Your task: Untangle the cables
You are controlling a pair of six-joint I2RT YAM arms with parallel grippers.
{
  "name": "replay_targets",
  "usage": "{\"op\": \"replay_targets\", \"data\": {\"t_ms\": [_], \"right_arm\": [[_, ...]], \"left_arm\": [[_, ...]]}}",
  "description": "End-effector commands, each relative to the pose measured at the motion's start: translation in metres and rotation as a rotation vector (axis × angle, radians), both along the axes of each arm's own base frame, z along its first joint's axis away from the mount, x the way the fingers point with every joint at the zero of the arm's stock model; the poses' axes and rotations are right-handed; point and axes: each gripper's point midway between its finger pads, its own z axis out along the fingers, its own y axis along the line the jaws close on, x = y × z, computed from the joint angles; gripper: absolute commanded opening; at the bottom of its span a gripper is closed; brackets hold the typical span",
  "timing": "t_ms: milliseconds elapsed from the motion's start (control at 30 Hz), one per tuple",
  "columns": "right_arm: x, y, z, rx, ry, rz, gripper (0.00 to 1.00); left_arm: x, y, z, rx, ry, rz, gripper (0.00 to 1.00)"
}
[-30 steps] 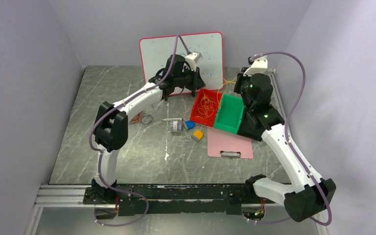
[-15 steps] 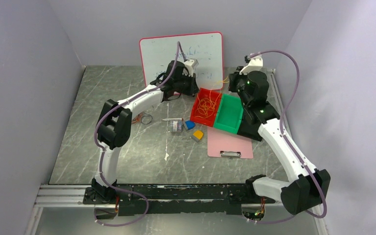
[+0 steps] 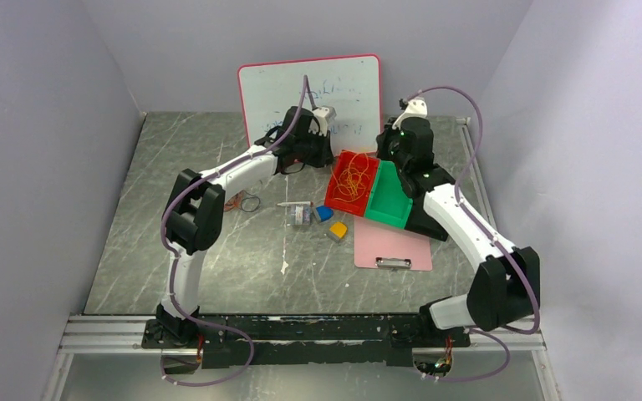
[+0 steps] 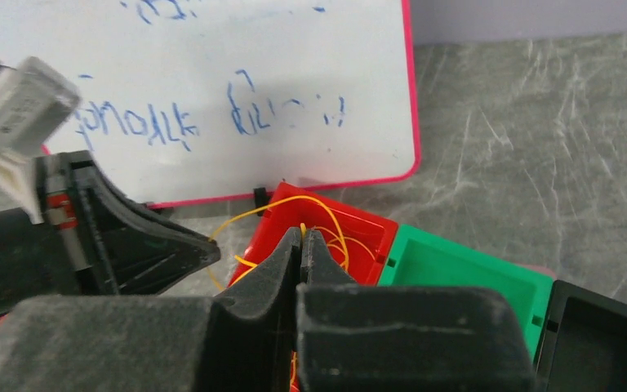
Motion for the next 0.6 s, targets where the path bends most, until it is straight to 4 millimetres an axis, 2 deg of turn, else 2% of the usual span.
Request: {"op": "replay_targets", "data": {"t_ms": [0, 100, 300, 367, 567], "right_arm": [[0.013, -0.01, -0.01, -0.005, 0.026, -0.071, 0.0], [0.017, -0.011, -0.026, -0.019, 0.067, -0.088, 0.0], [0.025, -0.008, -0.041, -0.026, 0.105, -0.09, 0.0], [0.028, -0.006, -0.045, -0.03, 0.114, -0.084, 0.0], [0.032, 0.002, -0.056, -0.028, 0.134, -0.047, 0.0]], "left_arm": [[-0.009, -0.002, 0.009, 0.004, -0.009, -0.039, 0.07], [-0.015, -0.001, 0.008, -0.003, -0.004, -0.05, 0.07], [-0.027, -0.012, 0.005, 0.024, -0.009, -0.106, 0.11], [-0.032, -0.017, 0.001, 0.03, -0.009, -0.126, 0.16], [-0.042, -0.024, -0.004, 0.048, -0.014, -0.148, 0.4]]}}
